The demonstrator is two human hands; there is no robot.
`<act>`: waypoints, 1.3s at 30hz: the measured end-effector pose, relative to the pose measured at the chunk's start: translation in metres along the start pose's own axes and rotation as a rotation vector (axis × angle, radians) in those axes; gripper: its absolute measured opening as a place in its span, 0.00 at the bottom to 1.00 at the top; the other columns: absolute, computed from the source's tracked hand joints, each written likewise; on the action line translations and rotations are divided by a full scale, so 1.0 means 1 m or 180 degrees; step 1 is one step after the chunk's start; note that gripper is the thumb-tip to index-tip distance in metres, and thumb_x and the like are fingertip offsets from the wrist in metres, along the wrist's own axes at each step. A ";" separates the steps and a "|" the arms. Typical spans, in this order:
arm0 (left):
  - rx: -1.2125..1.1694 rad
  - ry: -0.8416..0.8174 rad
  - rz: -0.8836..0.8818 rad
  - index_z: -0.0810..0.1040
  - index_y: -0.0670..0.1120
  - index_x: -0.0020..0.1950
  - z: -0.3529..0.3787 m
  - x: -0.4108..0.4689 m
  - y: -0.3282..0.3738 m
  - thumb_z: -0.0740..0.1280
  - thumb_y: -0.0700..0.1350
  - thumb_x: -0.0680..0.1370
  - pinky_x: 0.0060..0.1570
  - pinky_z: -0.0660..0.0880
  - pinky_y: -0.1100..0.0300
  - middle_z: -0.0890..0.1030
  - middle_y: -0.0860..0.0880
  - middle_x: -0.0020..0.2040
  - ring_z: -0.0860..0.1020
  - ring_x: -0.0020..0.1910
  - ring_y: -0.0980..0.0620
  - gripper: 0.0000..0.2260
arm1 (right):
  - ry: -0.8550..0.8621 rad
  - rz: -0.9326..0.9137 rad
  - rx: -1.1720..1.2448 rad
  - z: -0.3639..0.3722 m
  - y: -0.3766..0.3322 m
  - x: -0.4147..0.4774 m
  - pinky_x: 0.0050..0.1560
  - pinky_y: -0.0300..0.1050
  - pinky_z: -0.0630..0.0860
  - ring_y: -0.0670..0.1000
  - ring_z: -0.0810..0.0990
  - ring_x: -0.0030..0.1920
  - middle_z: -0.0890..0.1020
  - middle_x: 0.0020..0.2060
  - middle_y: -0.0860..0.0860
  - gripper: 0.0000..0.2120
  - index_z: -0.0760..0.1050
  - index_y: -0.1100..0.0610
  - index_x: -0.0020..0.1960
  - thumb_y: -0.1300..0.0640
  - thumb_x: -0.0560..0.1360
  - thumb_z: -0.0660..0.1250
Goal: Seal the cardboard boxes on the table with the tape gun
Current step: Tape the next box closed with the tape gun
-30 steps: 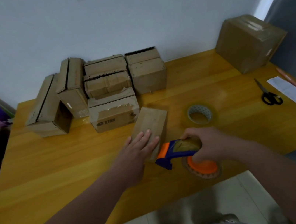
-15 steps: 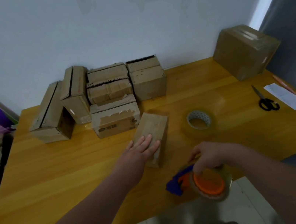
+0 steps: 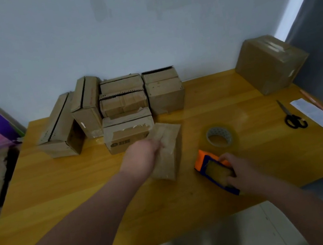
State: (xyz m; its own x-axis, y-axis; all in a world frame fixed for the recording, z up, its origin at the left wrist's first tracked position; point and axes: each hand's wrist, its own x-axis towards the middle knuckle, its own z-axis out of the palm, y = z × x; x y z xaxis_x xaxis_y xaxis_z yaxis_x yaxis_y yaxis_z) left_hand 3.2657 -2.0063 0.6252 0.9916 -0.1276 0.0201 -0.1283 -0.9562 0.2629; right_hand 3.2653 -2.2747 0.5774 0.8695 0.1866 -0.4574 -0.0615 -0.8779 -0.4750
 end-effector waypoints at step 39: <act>-0.0272 0.0410 0.1021 0.80 0.47 0.60 0.026 -0.081 -0.019 0.60 0.55 0.77 0.63 0.67 0.60 0.79 0.51 0.57 0.74 0.56 0.54 0.18 | 0.0270 -0.0787 0.0924 0.020 -0.091 0.005 0.50 0.38 0.73 0.42 0.77 0.51 0.80 0.52 0.43 0.20 0.78 0.50 0.62 0.45 0.73 0.71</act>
State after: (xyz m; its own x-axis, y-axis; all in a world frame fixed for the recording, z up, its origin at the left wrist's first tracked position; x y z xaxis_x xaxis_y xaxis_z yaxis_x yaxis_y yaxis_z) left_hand 3.1871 -1.9852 0.5932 0.8954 -0.3785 0.2346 -0.4373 -0.8467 0.3031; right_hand 3.2652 -2.1847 0.6031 0.9121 0.3290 -0.2446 0.0293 -0.6474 -0.7616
